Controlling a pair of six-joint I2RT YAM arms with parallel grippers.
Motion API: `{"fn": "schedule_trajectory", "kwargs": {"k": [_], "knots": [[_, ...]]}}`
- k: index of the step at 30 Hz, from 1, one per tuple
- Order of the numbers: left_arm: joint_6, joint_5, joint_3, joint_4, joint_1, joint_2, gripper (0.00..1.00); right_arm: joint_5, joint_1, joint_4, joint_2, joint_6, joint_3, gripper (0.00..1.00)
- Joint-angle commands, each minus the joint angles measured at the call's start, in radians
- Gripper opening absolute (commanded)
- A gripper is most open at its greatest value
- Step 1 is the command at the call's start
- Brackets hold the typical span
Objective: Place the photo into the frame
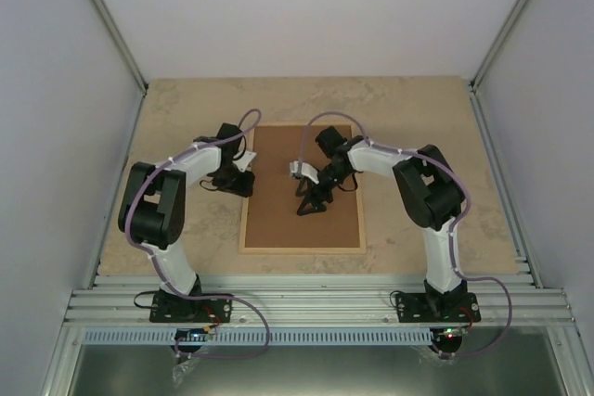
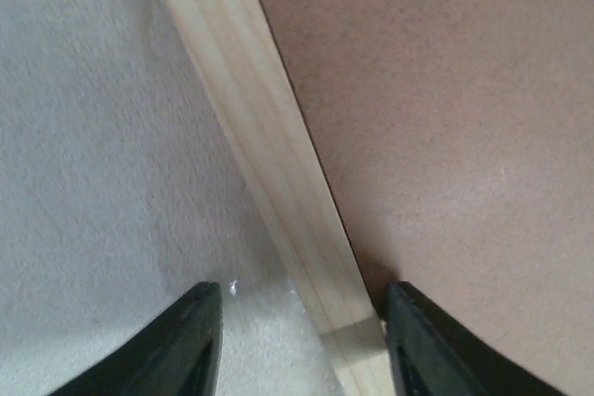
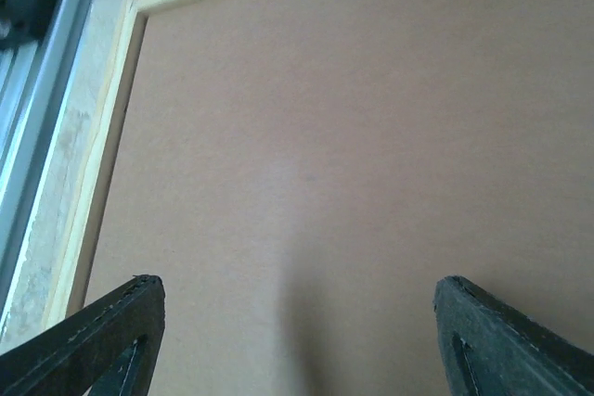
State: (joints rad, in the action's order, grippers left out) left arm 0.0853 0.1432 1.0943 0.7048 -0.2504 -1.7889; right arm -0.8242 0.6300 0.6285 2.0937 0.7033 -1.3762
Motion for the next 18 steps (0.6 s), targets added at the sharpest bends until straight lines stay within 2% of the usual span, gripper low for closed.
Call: {"fn": "schedule_trajectory", "kwargs": {"k": [1,4,9,14,18], "knots": [[0.058,0.006,0.051,0.101,0.025,-0.002,0.55,-0.055,-0.087,0.057,-0.006,-0.051,-0.153,0.8],[-0.022,0.08,0.204,0.102,0.072,-0.057,0.65,0.031,-0.129,-0.011,0.022,-0.106,-0.265,0.79],[-0.143,0.08,0.472,0.093,0.106,-0.219,0.68,0.203,-0.142,0.004,0.172,-0.143,-0.463,0.77],[-0.158,0.047,0.652,0.088,0.115,-0.336,0.69,0.173,-0.16,-0.021,0.259,-0.319,-0.573,0.74],[-0.164,0.053,0.768,0.092,0.126,-0.42,0.69,0.189,-0.158,-0.041,0.316,-0.358,-0.624,0.72]]}}
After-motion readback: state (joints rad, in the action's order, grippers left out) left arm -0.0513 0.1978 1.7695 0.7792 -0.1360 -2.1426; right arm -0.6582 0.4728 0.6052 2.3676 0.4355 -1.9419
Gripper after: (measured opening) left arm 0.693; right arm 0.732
